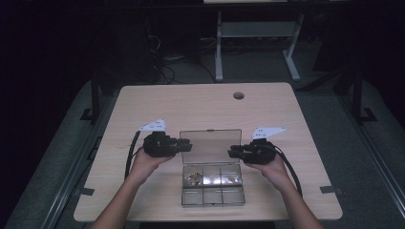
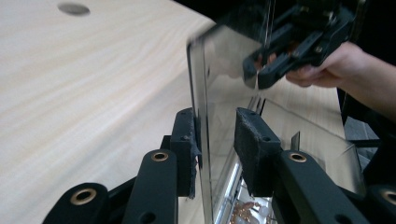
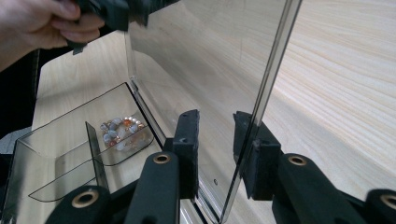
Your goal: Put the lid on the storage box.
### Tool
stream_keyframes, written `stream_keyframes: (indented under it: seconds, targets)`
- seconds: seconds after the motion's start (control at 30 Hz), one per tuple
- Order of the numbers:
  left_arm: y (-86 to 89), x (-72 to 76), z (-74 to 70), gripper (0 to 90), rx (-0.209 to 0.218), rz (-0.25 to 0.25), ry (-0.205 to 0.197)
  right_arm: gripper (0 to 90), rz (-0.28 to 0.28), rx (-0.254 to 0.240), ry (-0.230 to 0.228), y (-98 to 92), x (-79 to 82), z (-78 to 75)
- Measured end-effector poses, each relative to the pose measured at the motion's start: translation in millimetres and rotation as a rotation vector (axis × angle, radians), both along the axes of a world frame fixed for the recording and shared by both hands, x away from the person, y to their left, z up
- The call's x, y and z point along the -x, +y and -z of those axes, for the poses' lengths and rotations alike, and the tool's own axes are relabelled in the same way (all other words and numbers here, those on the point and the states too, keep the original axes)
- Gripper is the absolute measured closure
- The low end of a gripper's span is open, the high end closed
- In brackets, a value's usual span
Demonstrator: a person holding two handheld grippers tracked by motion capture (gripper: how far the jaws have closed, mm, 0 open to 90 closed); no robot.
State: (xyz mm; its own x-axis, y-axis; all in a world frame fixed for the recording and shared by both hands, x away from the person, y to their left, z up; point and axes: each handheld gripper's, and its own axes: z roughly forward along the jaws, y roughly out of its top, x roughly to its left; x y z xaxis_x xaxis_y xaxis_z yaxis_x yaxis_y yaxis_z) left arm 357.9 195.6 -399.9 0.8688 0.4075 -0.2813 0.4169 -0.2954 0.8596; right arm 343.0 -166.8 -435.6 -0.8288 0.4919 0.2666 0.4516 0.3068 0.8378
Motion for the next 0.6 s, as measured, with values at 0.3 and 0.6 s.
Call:
stream_keyframes:
  seconds: [0.3,0.6]
  targets:
    - [11.5,1.2,-15.2,71.8,0.047,-0.033,-0.046,69.8,-0.001,0.001,-0.011,0.5,0.6,-0.3]
    - [17.8,1.9,-21.0,80.5,0.055,-0.051,-0.065,69.6,-0.002,0.001,-0.011,0.5,1.1,-0.4]
